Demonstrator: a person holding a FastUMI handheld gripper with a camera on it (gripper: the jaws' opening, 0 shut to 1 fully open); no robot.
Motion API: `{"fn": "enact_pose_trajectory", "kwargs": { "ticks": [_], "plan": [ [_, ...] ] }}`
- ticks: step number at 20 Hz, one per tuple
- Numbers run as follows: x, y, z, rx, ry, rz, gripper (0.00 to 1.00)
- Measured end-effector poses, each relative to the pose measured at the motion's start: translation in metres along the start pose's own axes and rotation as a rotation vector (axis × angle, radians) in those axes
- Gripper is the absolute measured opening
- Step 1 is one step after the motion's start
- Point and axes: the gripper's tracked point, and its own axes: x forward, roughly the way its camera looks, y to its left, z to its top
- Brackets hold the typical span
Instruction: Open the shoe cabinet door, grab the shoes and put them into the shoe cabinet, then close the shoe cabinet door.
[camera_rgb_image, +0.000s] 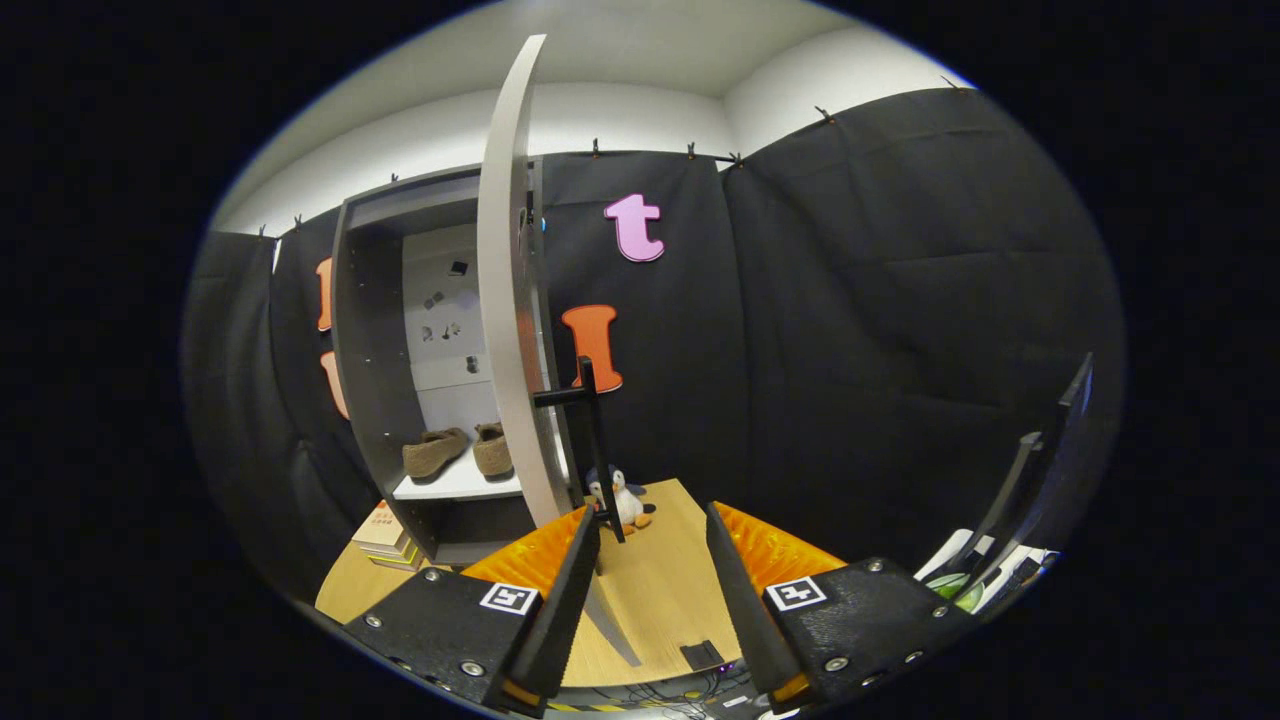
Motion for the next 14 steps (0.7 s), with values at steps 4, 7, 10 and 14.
{"fn": "enact_pose_trajectory", "kwargs": {
  "ticks": [4, 7, 10, 14],
  "plan": [
    [0.03, 0.008, 0.007, -0.019, -0.022, 0.088, 0.69],
    [0.035, 0.014, 0.007, -0.001, -0.025, 0.114, 0.68],
    [0.035, 0.019, 0.007, -0.011, -0.045, 0.127, 0.68],
    [0.028, 0.047, 0.004, -0.012, -0.044, 0.188, 0.67]
  ]
}}
